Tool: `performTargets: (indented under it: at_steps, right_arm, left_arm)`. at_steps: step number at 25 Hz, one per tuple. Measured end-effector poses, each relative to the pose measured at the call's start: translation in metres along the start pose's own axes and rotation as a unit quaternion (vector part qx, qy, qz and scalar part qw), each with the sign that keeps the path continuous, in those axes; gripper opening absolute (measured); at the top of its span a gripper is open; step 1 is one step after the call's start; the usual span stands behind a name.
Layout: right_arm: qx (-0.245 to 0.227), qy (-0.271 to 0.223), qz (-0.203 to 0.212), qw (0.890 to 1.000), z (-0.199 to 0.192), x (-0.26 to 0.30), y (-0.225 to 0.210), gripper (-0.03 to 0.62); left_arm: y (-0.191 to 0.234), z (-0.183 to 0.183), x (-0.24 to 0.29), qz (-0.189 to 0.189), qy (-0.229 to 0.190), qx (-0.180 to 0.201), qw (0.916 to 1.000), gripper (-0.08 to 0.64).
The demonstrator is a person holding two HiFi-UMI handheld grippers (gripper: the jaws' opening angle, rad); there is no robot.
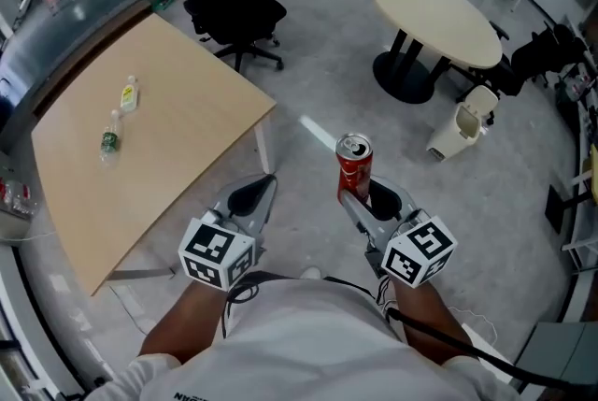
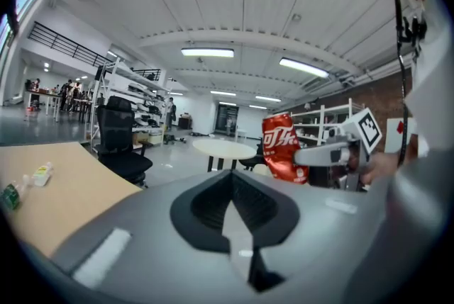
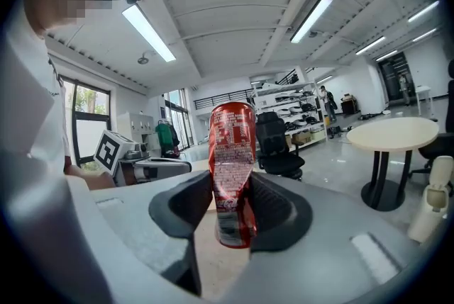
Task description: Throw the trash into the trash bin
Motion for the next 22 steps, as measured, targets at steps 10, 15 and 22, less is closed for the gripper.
performTargets:
  at_steps: [10, 15, 22]
  right_arm:
    - [0.026, -0.043, -0.102, 0.994, -0.006, -0.081, -0.027, 0.156]
    - [0.051, -0.068, -0.151, 0.985, -0.014, -0.113, -0.034, 0.155]
    - [0.070, -0.086, -0.210, 0.971, -0.026, -0.150, -0.041, 0.155]
  left_arm:
    - [-0.050, 0.016, 0.057, -0.102, 0.019, 0.028, 0.9942, 0.008]
    - [-0.068, 0.022, 0.075, -0.148, 0.037, 0.059, 0.9866, 0.008]
    - [-0.097, 0.030, 0.117, -0.219, 0.051, 0.081, 0.9710, 0.008]
Point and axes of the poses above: the fingertips, and each gripper's own axes: x forward along the fingers, y to its left, z out of its top, the point moved 9 cm from there along -x, backward along the fingers, and after that the axes turned 6 degrees about x, right-handed, at the moved point
